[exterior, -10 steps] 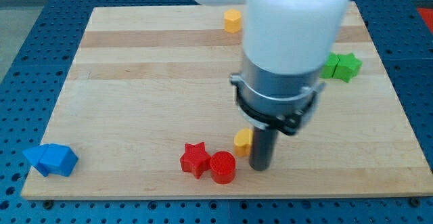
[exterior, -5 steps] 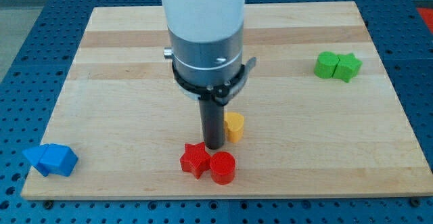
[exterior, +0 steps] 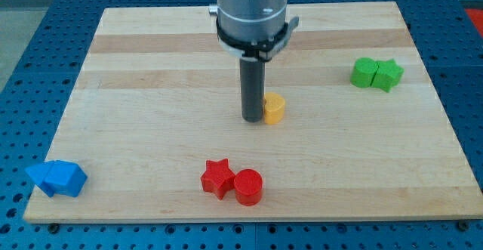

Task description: Move the yellow heart towards left of yellow hexagon

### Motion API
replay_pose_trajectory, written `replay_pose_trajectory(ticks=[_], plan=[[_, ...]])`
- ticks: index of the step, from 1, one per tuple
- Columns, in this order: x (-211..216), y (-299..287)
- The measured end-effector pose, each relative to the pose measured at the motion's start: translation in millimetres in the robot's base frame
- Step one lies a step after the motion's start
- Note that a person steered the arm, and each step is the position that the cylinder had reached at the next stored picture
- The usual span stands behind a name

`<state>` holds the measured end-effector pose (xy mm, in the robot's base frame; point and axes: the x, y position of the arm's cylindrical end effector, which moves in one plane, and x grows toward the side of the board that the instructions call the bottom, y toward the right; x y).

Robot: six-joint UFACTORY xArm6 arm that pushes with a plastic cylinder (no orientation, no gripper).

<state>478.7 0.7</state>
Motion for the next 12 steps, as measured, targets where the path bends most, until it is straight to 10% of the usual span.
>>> replay_pose_trajectory(ticks=[2, 5, 9, 12], plan=[[47.5, 37.3], [-105.5, -84.9], [-5.3, -35.9], [-13.5, -6.7]])
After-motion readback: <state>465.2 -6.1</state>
